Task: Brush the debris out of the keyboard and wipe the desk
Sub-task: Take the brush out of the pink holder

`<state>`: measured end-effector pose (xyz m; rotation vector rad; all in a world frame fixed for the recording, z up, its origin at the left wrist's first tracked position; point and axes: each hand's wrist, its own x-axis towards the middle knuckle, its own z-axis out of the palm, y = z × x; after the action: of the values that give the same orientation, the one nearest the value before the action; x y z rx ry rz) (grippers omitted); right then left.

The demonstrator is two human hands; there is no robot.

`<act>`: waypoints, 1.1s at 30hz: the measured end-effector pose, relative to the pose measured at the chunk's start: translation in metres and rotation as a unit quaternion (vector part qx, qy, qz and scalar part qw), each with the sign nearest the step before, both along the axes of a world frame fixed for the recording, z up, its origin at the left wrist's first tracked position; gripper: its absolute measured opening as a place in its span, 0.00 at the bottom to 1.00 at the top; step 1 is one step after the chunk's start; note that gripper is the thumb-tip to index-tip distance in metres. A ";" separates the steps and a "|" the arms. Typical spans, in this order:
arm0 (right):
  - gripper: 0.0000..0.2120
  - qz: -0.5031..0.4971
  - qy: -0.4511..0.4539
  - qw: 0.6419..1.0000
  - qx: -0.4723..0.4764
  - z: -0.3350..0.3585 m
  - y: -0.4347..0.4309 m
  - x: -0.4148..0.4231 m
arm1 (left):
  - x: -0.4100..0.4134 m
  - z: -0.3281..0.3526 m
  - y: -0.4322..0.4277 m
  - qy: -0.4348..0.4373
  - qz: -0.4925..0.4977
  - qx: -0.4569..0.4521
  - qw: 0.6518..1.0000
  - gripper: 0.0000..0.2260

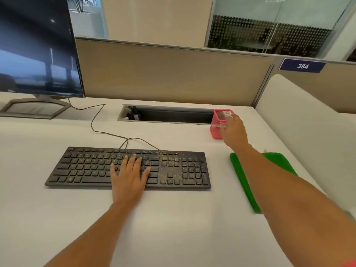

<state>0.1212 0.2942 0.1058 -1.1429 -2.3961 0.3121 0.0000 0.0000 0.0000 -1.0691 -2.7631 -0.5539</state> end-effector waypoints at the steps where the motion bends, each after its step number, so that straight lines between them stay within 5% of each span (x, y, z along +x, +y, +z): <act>1: 0.19 -0.015 0.006 1.000 -0.006 0.002 0.008 0.000 | 0.000 -0.001 0.000 0.004 0.005 0.001 1.000 0.37; 15: 0.15 -0.031 -0.066 0.997 -0.021 0.003 0.053 -0.003 | 0.000 -0.004 0.000 0.039 0.024 0.000 0.999 0.38; 26: 0.14 0.020 0.053 0.998 0.028 0.021 0.036 0.003 | 0.002 0.000 -0.003 0.040 0.021 -0.011 0.999 0.35; 33: 0.11 0.031 0.213 0.967 0.135 0.054 0.019 -0.021 | 0.005 -0.001 -0.011 0.044 0.026 0.084 0.995 0.23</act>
<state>0.1002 0.3136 0.1599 -0.7864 -2.0200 0.2156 0.0050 -0.0111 -0.0013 -0.9579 -2.6074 -0.7000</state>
